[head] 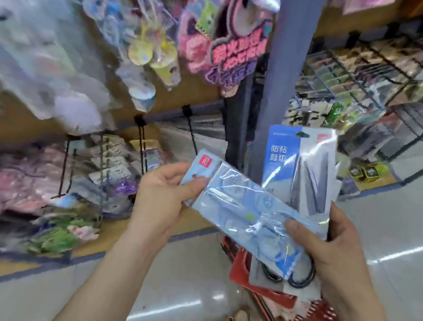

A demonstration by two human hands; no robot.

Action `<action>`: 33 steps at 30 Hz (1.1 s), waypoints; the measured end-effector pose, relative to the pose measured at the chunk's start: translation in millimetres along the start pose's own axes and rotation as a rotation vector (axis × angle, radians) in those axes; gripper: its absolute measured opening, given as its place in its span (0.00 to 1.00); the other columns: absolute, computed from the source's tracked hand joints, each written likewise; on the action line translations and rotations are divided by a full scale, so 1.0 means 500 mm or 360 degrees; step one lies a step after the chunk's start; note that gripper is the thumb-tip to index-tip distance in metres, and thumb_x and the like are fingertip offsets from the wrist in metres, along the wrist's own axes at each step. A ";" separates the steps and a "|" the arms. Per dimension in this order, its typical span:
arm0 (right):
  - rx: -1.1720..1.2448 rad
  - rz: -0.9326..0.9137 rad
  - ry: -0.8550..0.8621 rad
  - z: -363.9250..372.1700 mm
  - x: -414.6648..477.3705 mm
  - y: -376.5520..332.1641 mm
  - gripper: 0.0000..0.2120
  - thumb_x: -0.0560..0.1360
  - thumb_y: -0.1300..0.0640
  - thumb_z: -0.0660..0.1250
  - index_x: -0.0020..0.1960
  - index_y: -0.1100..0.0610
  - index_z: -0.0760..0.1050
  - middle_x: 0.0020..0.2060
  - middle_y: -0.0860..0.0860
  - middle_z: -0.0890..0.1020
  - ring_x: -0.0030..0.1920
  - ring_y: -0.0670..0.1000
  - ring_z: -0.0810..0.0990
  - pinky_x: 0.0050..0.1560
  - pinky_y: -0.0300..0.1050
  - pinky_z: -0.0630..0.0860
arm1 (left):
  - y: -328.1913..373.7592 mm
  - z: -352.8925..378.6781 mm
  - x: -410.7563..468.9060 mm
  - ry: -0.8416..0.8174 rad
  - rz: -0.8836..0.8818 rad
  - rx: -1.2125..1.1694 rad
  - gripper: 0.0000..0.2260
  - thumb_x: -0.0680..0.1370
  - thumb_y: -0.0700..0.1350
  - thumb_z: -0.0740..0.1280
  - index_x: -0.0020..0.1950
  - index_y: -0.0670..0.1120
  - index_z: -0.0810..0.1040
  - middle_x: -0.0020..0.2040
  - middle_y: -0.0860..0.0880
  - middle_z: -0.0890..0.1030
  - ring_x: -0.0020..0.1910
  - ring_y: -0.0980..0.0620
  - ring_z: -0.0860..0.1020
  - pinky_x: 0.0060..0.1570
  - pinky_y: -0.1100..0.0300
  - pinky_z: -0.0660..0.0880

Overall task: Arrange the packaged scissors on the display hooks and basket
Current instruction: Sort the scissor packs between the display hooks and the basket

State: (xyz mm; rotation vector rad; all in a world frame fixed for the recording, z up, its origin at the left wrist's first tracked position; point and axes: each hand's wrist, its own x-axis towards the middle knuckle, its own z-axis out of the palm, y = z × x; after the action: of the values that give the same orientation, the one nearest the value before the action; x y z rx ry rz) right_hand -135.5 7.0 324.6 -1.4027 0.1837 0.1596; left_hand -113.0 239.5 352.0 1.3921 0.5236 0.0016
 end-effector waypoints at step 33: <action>-0.0740 -0.1268 -0.0997 0.985 -0.205 -0.193 0.19 0.72 0.63 0.57 0.37 0.41 0.79 0.32 0.43 0.83 0.32 0.49 0.79 0.35 0.44 0.75 | 0.433 -0.887 -0.253 0.0547 0.1131 0.0475 0.07 0.73 0.39 0.74 0.40 0.50 0.80 0.32 0.57 0.82 0.34 0.56 0.79 0.36 0.60 0.77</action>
State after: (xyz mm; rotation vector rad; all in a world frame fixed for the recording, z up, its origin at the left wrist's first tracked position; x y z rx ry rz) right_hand -197.9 477.1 517.8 -1.7100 -0.9763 -0.0337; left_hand -316.0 657.2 561.2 1.8229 0.2898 0.7742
